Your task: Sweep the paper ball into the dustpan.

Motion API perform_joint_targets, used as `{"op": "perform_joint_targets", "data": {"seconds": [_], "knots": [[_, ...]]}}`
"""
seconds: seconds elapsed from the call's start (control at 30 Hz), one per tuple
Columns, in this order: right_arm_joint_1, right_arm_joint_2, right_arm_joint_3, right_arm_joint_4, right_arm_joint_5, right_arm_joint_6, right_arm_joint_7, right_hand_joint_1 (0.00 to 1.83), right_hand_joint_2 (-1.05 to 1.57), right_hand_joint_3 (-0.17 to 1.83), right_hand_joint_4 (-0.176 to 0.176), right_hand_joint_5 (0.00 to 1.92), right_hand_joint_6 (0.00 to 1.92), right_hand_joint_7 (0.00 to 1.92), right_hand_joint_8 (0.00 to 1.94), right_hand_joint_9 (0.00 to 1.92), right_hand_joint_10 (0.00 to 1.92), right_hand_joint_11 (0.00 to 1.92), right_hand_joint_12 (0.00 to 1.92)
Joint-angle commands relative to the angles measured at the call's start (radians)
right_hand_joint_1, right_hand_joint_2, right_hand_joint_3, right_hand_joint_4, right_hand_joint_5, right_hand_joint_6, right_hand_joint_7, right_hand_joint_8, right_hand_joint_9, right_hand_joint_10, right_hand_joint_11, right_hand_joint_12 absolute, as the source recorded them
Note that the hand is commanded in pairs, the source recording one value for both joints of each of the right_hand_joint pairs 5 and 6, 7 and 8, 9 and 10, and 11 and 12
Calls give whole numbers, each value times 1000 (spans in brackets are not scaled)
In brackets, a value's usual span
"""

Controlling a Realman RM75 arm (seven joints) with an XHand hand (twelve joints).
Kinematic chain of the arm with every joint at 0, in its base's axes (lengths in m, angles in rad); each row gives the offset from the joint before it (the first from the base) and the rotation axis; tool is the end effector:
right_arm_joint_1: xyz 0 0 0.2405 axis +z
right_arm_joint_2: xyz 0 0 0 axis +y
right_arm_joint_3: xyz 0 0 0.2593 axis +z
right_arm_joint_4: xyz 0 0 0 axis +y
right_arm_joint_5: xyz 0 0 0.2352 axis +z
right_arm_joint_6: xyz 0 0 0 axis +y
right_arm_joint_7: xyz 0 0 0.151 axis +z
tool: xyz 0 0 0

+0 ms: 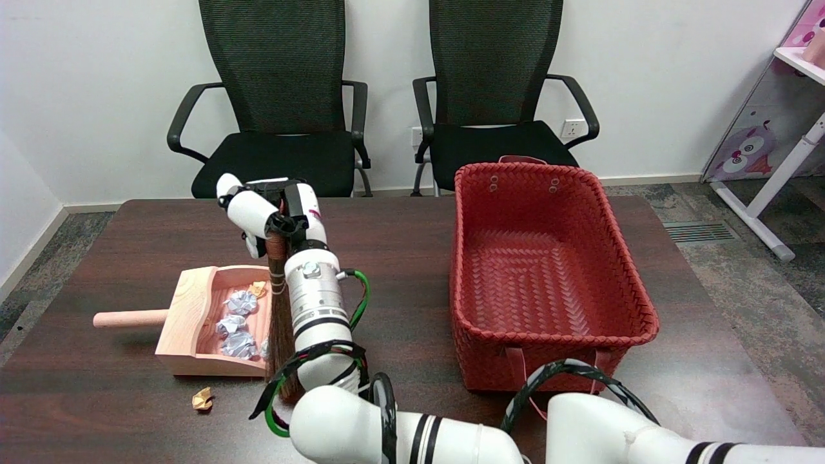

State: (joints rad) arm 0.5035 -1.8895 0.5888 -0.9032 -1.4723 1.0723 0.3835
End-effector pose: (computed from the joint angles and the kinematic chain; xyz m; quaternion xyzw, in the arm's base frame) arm -0.2339 -0.4021 -0.0182 0.4477 -0.5032 0.5875 0.4485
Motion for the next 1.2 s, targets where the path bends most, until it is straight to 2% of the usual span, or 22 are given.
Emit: {"op": "perform_joint_targets", "data": {"seconds": [0.03, 0.4, 0.43, 0.47, 0.5, 0.53, 0.57, 0.6, 0.67, 0.7, 0.73, 0.77, 0.8, 1.2], "knots": [[61, 21, -9, 6, 38, -6, 147, 997, 1571, 691, 176, 1920, 1920, 1920, 1920, 1920, 1920, 1920, 1920], [79, 46, -34, -45, 38, -4, 214, 992, 1571, 678, 176, 1920, 1920, 1920, 1920, 1920, 1920, 1920, 1920], [80, 49, -38, -49, 37, 0, 222, 1003, 1571, 679, 103, 1920, 1920, 1920, 1920, 1920, 1920, 1920, 1920], [81, 49, -39, -52, 37, 0, 227, 1002, 1571, 678, 110, 1920, 1920, 1920, 1920, 1920, 1920, 1920, 1920], [84, 53, -40, -56, 37, 0, 236, 992, 1571, 676, 176, 1920, 1920, 1920, 1920, 1920, 1920, 1920, 1920], [87, 56, -40, -60, 37, 0, 241, 993, 1571, 670, 176, 1920, 1920, 1920, 1920, 1920, 1920, 1920, 1920], [89, 58, -40, -60, 37, 0, 242, 998, 1571, 666, 148, 1920, 1920, 1920, 1920, 1920, 1920, 1920, 1920], [92, 61, -41, -60, 37, 0, 247, 1012, 1571, 665, 52, 1920, 1920, 1920, 1920, 1920, 1920, 1920, 1920], [96, 66, -43, -65, 37, 0, 249, 1011, 1571, 665, 52, 1920, 1920, 1920, 1920, 1920, 1920, 1920, 1920], [99, 70, -43, -71, 37, 0, 250, 1009, 1571, 664, 66, 1920, 1920, 1920, 1920, 1920, 1920, 1920, 1920], [102, 75, -44, -77, 37, -2, 256, 994, 1571, 663, 172, 1920, 1920, 1920, 1920, 1920, 1920, 1920, 1920], [104, 78, -44, -80, 37, -3, 257, 993, 1571, 661, 176, 1920, 1920, 1920, 1920, 1920, 1920, 1920, 1920], [105, 85, -44, -91, 37, -5, 258, 1011, 1571, 662, 53, 1920, 1920, 1920, 1920, 1920, 1920, 1920, 1920], [99, 173, -84, -218, 37, 0, 229, 1009, 1571, 682, 51, 1920, 1920, 1920, 1920, 1920, 1920, 1920, 1920]]}}
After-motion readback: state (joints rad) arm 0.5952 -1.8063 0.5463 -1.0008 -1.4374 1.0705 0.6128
